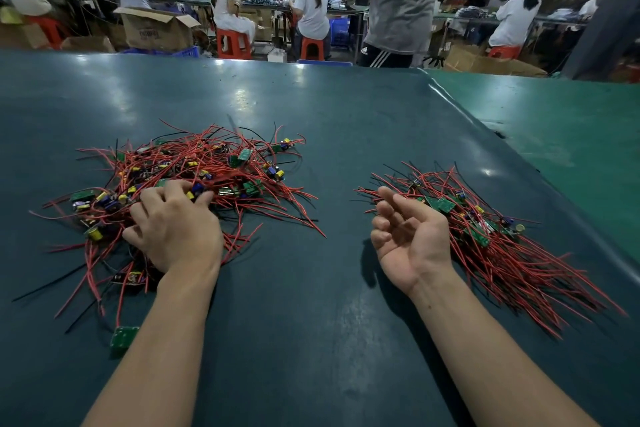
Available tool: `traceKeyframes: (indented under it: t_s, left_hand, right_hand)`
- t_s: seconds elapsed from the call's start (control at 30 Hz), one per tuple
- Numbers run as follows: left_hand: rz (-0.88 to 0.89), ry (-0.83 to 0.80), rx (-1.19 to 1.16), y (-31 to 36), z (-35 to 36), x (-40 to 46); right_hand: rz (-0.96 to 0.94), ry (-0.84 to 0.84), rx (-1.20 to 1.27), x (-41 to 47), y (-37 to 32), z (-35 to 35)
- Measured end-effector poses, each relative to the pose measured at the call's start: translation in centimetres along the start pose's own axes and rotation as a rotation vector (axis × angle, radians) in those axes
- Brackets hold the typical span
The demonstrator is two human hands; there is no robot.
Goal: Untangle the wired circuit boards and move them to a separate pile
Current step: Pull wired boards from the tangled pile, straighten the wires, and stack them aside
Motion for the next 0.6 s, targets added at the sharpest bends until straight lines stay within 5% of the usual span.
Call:
traceKeyframes:
  t_s: [0.37,0.6]
  left_hand:
    - [0.553,0.406,-0.499,3.5,-2.5,-2.6]
    - [0.749,0.402,-0.704,5.2,-3.2,-4.4]
  right_hand:
    - [0.005,-0.013,-0.096,0.0,0.4,0.2]
    - [0.028,-0.064,-0.143,0.0,0.5,0.3]
Point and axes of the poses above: each hand's wrist, its own x-axis towards the middle knuckle, its own z-axis out of the palm, y = z × x, the point moved 4 cm from there along x, towards the middle knuckle
